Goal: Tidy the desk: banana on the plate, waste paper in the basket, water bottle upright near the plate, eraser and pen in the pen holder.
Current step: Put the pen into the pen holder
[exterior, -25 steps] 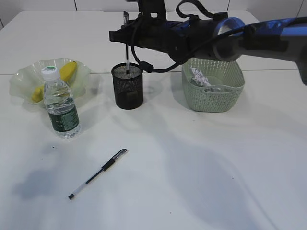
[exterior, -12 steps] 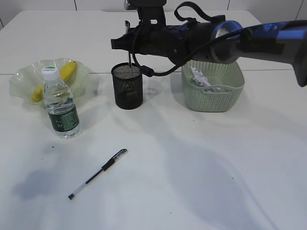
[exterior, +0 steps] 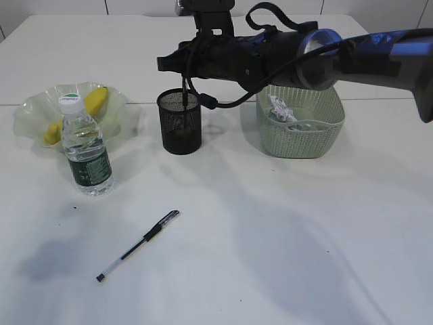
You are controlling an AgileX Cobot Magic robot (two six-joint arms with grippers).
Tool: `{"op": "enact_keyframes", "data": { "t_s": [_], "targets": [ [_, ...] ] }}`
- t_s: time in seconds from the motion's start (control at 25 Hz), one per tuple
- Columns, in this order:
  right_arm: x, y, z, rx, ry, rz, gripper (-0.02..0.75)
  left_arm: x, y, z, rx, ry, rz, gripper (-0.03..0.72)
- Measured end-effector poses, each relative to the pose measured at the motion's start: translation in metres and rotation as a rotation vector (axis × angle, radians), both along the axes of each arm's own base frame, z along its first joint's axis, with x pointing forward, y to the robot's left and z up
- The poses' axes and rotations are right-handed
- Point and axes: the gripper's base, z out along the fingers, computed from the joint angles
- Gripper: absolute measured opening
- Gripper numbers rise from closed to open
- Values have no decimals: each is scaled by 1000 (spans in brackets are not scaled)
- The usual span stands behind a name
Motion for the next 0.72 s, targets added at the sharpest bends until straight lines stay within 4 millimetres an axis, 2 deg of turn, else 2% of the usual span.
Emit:
{"op": "enact_keyframes", "data": {
  "t_s": [0.24,0.48,0.56,0.72],
  "targets": [
    [0,0,0,-10,15,-4,176,0,0,0,0,-1,0,526],
    [-5,-7,6,-94,156,-39,176,0,0,0,0,-1,0,526],
    [-9,-10,15,-109,181,-48,177,0,0,0,2,-1,0,526],
    [-21,-17,49,-105,192,-63,177,0,0,0,2,-1,0,526]
  ]
}}
